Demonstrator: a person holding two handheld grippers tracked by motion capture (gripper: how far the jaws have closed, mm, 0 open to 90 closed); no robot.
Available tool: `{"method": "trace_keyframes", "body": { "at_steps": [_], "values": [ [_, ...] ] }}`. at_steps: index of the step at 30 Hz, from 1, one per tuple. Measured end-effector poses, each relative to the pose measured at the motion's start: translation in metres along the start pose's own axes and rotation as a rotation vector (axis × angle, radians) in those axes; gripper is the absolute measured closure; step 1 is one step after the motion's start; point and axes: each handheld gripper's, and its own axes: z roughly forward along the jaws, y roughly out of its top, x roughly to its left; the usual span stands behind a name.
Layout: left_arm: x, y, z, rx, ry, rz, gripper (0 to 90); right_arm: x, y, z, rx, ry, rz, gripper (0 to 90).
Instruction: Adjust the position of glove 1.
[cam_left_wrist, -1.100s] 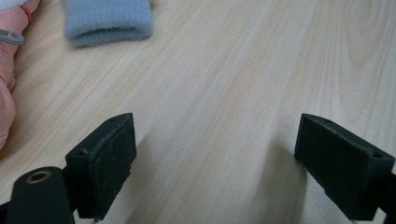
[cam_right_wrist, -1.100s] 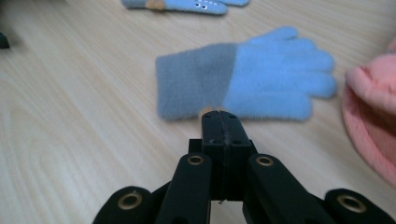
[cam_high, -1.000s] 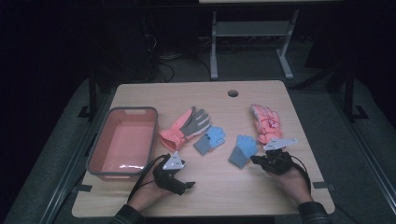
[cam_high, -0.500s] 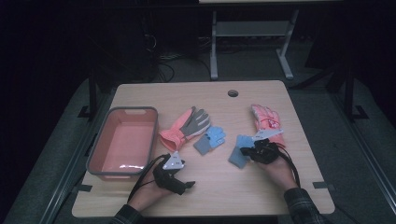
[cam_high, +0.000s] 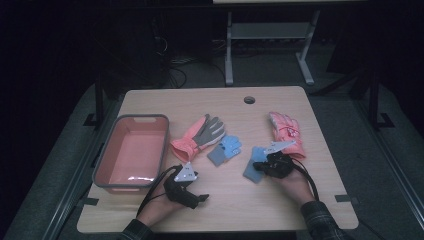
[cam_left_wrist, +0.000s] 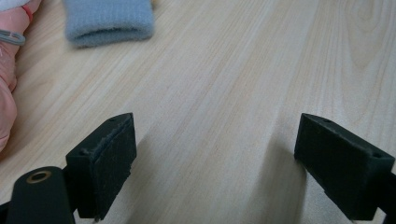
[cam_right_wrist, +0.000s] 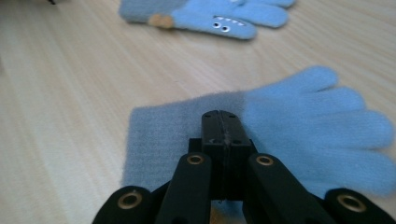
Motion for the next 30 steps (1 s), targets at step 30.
{"method": "trace_keyframes", "body": {
  "at_steps": [30],
  "values": [
    [-0.001,-0.001,0.0,-0.008,0.004,-0.01,12.3,0.058,-0.001,0.002,0.022,0.113,-0.099,90.0]
  ]
}}
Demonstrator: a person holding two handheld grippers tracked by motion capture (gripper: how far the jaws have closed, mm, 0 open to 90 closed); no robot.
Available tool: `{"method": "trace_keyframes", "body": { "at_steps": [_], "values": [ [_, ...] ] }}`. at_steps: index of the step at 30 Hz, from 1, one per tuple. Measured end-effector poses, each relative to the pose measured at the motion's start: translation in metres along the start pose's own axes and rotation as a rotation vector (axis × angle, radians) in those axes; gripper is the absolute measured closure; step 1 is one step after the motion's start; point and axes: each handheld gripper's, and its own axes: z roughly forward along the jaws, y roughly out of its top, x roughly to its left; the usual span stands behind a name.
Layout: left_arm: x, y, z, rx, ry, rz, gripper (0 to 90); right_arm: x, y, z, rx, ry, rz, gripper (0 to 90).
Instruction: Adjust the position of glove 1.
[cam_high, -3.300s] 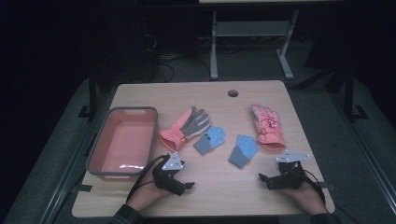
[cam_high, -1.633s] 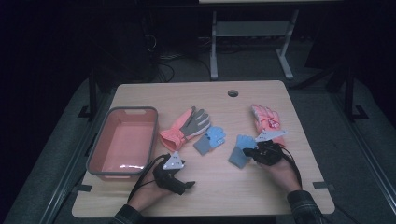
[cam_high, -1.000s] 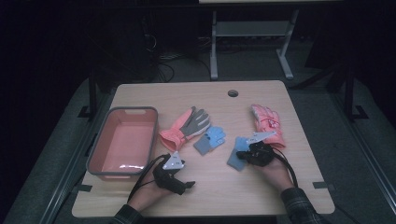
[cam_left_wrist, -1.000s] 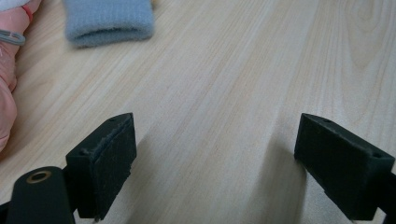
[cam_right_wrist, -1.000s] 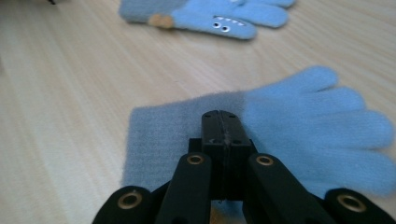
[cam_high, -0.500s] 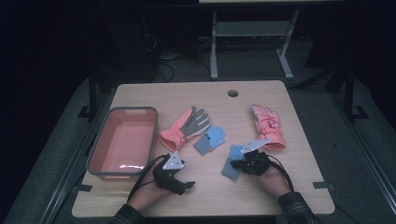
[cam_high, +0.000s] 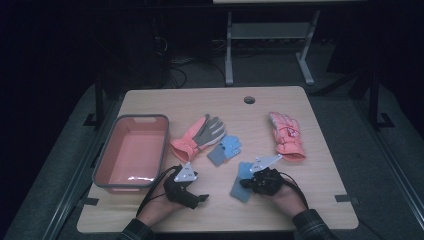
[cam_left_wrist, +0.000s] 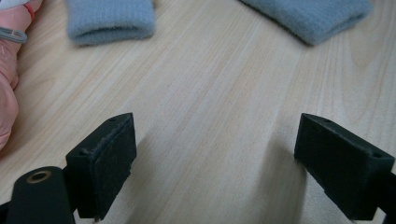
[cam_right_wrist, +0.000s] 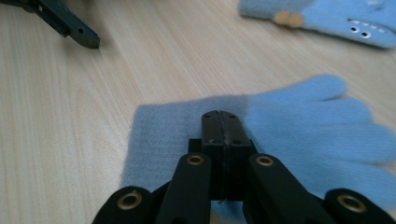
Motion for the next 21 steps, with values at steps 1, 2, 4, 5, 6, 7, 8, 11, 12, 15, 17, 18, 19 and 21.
{"method": "trace_keyframes", "body": {
  "at_steps": [1,2,4,5,6,7,8,11,12,15,17,18,19,21],
  "values": [
    [0.0,0.0,0.0,0.0,0.0,0.0,12.3,0.0,0.0,0.0,0.0,0.0,0.0,90.0],
    [0.0,0.0,0.0,0.0,0.0,0.0,12.3,0.0,0.0,-0.002,-0.006,0.001,-0.006,90.0],
    [0.0,0.0,0.0,-0.001,0.0,0.003,12.3,0.001,-0.002,-0.008,-0.018,0.003,-0.001,90.0],
    [0.0,0.0,0.0,-0.004,-0.001,-0.003,12.3,0.003,-0.004,-0.013,-0.024,0.002,-0.007,90.0],
    [0.0,0.0,0.0,-0.004,-0.001,-0.003,12.3,0.005,-0.006,-0.016,-0.026,0.001,-0.003,90.0],
    [0.0,0.0,0.0,-0.003,-0.001,-0.003,12.3,0.005,-0.006,-0.016,-0.026,0.001,-0.003,90.0],
    [0.0,0.0,0.0,0.001,-0.001,0.001,12.3,0.007,-0.008,-0.019,-0.033,0.004,-0.001,90.0],
    [0.0,0.0,0.0,0.001,-0.001,0.002,12.3,0.014,-0.013,-0.025,-0.024,0.015,-0.011,90.0],
    [0.0,0.0,0.0,0.003,-0.001,0.004,12.4,0.016,-0.015,-0.026,-0.021,0.023,-0.014,90.0],
    [0.0,0.0,0.0,0.004,-0.001,0.006,12.3,0.02,-0.018,-0.022,0.003,0.038,-0.023,90.0],
    [0.0,0.0,0.0,0.001,0.0,0.005,12.4,0.025,-0.015,-0.012,0.025,0.056,-0.036,90.0],
    [0.0,0.0,0.0,0.001,0.0,0.005,12.3,0.025,-0.015,-0.012,0.025,0.056,-0.036,90.0],
    [0.0,0.0,0.0,0.002,0.001,0.005,12.3,0.028,-0.012,-0.005,0.033,0.066,-0.054,90.0],
    [0.001,0.001,0.0,0.007,0.001,0.011,12.3,0.03,-0.01,-0.002,0.041,0.073,-0.056,90.0]
  ]
}}
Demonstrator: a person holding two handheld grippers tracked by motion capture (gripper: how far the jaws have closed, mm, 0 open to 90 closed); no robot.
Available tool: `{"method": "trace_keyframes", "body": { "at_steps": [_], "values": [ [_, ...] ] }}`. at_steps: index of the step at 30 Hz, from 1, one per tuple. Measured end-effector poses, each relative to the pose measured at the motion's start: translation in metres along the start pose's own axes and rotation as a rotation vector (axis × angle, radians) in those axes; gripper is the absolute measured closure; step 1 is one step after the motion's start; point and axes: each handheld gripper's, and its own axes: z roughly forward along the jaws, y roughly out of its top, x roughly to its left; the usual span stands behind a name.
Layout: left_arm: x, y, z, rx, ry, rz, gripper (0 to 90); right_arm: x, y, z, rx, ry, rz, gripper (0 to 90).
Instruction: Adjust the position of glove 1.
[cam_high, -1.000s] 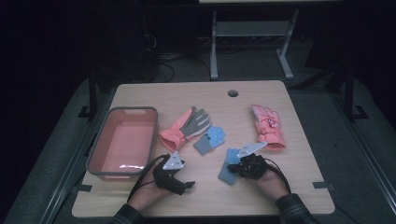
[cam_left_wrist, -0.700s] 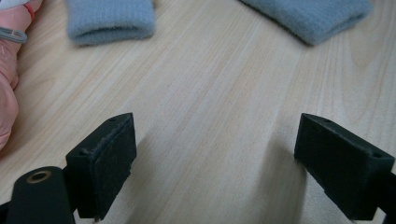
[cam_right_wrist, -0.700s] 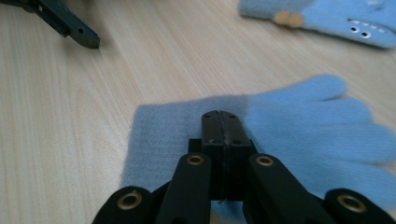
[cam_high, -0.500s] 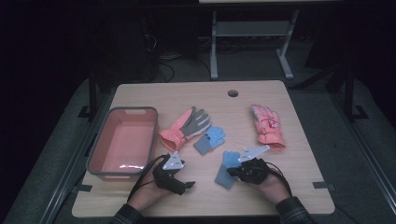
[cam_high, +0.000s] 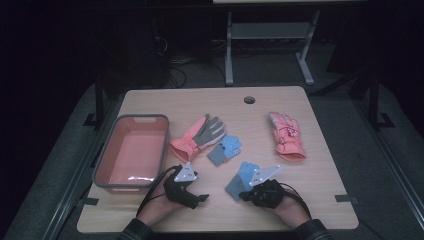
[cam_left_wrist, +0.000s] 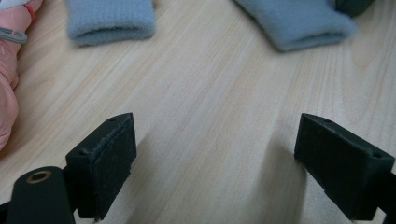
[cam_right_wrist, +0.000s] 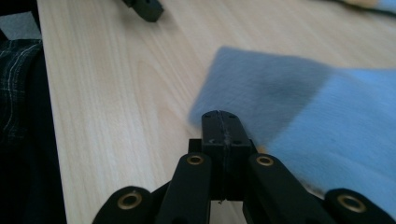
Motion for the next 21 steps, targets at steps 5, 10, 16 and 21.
{"method": "trace_keyframes", "body": {
  "at_steps": [5,10,16,21],
  "values": [
    [0.0,0.0,0.0,0.001,-0.001,-0.005,12.3,0.002,0.004,-0.002,-0.024,-0.001,-0.025,90.0],
    [0.0,0.0,0.0,-0.003,0.0,-0.006,12.3,-0.012,-0.007,-0.021,-0.07,-0.049,0.026,84.4],
    [-0.001,0.0,0.0,-0.006,0.0,-0.013,12.3,-0.031,-0.023,-0.041,-0.112,-0.126,0.082,66.5],
    [-0.001,0.002,0.0,0.016,0.001,-0.012,13.1,-0.041,-0.043,-0.049,-0.113,-0.227,0.131,38.5]
  ]
}}
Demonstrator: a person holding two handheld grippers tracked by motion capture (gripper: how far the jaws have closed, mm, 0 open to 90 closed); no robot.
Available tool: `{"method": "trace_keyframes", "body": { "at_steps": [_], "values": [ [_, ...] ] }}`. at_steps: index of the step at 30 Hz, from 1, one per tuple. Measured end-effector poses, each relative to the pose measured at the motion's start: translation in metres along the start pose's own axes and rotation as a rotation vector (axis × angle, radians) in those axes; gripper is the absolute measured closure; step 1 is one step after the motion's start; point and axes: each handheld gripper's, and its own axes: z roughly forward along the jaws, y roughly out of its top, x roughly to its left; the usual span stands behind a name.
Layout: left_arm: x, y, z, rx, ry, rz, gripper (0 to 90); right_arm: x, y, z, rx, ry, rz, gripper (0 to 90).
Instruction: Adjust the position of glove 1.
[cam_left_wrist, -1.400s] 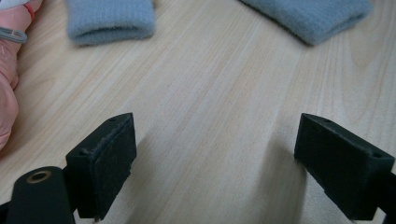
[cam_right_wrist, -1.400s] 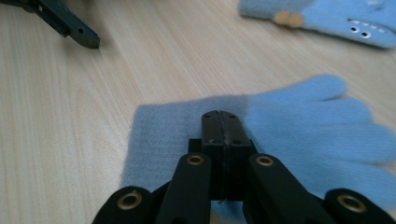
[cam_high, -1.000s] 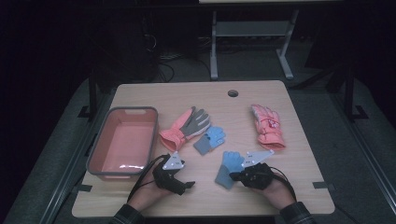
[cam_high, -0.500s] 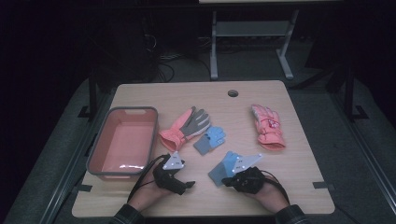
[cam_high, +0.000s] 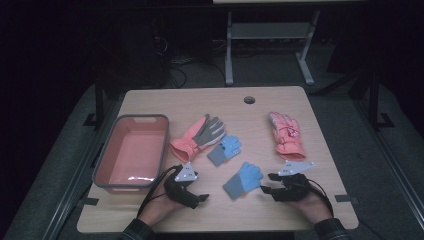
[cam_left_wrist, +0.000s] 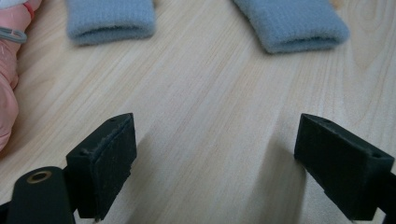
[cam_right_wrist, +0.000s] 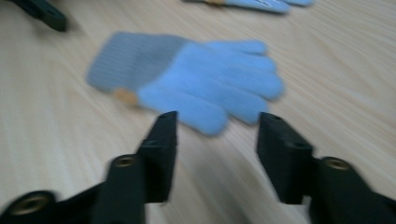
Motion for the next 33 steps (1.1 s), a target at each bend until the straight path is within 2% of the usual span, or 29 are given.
{"method": "trace_keyframes", "body": {
  "at_steps": [1,3,4,6,7,10,11,14,18,22,23,28,29,33],
  "values": [
    [0.001,0.002,-0.001,0.016,0.004,0.008,13.1,0.0,0.0,0.0,0.0,0.0,0.0,38.5],
    [0.001,0.005,-0.001,0.035,0.003,0.004,13.4,-0.005,-0.006,-0.002,-0.004,-0.022,0.01,32.3],
    [0.002,0.008,0.0,0.039,0.007,-0.003,13.4,-0.008,-0.01,-0.003,-0.008,-0.057,0.024,27.7],
    [0.003,0.01,0.0,0.044,0.015,-0.01,13.4,-0.009,-0.011,-0.002,-0.009,-0.073,0.022,26.4],
    [0.004,0.014,0.001,0.049,0.016,-0.035,13.4,-0.012,-0.013,0.0,-0.001,-0.079,0.037,23.5],
    [0.004,0.02,0.001,0.051,0.009,-0.053,13.4,-0.013,-0.014,0.003,0.004,-0.074,0.041,20.2],
    [0.003,0.025,0.002,0.033,0.003,-0.049,13.6,-0.013,-0.015,0.005,0.009,-0.087,0.035,18.7],
    [0.004,0.03,0.003,0.028,0.004,-0.045,13.7,-0.015,-0.016,0.006,-0.001,-0.087,0.027,14.0],
    [0.009,0.043,0.006,0.018,0.013,-0.03,13.7,-0.016,-0.017,0.006,0.0,-0.083,0.026,13.6],
    [0.014,0.058,0.009,-0.001,0.019,-0.033,13.8,-0.016,-0.017,0.006,0.001,-0.081,0.026,13.1],
    [0.018,0.065,0.012,-0.001,0.023,-0.027,14.8,-0.016,-0.017,0.006,0.0,-0.081,0.027,13.0],
    [0.026,0.076,0.021,0.001,0.042,-0.029,15.1,-0.016,-0.017,0.006,0.0,-0.081,0.027,13.0],
    [0.028,0.078,0.024,0.008,0.048,-0.018,17.1,-0.016,-0.017,0.006,-0.001,-0.081,0.027,13.1],
    [0.036,0.087,0.034,0.008,0.06,-0.025,21.6,-0.016,-0.017,0.006,0.0,-0.081,0.027,13.1]
  ]
}}
